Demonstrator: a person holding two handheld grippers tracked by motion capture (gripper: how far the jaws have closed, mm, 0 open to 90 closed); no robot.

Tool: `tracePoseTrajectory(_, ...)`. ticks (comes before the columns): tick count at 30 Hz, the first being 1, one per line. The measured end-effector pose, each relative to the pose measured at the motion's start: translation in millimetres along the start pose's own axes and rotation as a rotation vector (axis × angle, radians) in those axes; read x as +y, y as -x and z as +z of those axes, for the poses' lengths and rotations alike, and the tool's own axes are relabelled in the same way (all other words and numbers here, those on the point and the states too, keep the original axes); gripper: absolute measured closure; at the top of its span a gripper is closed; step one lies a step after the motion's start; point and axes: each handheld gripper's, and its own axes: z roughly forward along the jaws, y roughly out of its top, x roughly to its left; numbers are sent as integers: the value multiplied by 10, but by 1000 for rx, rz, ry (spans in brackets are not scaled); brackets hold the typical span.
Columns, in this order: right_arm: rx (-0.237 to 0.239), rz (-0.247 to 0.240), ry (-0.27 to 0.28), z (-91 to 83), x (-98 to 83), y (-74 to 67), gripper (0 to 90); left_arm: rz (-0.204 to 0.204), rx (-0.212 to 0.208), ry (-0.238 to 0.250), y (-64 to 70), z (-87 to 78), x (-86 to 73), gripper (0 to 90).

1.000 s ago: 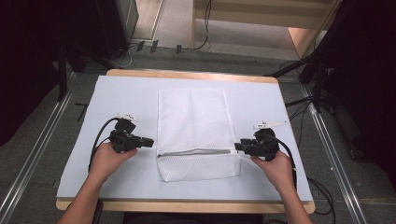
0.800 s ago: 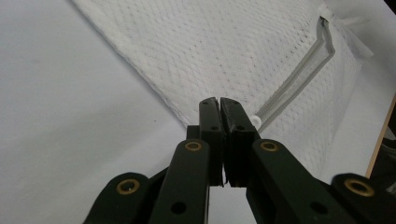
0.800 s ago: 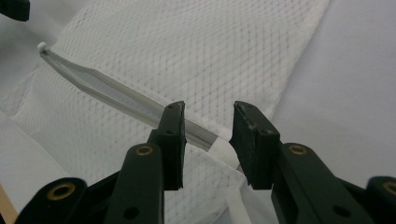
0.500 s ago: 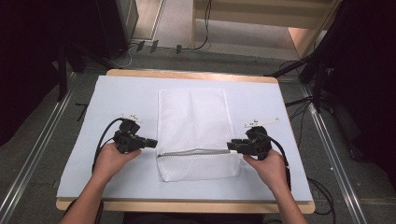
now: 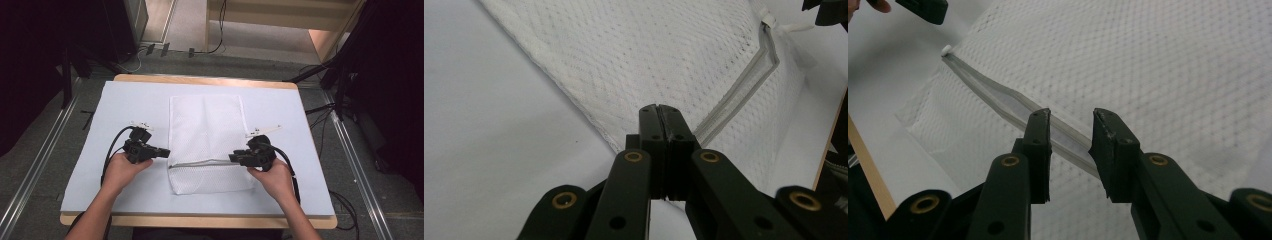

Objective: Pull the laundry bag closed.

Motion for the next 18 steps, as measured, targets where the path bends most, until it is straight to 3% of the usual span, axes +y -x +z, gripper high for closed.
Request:
tracePoseTrajectory(8,27,-33,-4,126,130,-160,682,2,5,-11,-8,10,-6,848)
tracePoseTrajectory(10,32,-44,-5,169,191,-217,666,7,-5,-12,-24,10,-7,773)
tracePoseTrajectory(12,35,-46,-5,177,203,-227,663,9,-11,-8,-29,7,-9,755)
tracePoseTrajectory(13,43,-50,-3,203,231,-255,656,12,-25,2,-49,0,-11,696)
tracePoseTrajectory(18,54,-62,-9,267,284,-328,658,22,-16,21,-67,0,-17,590)
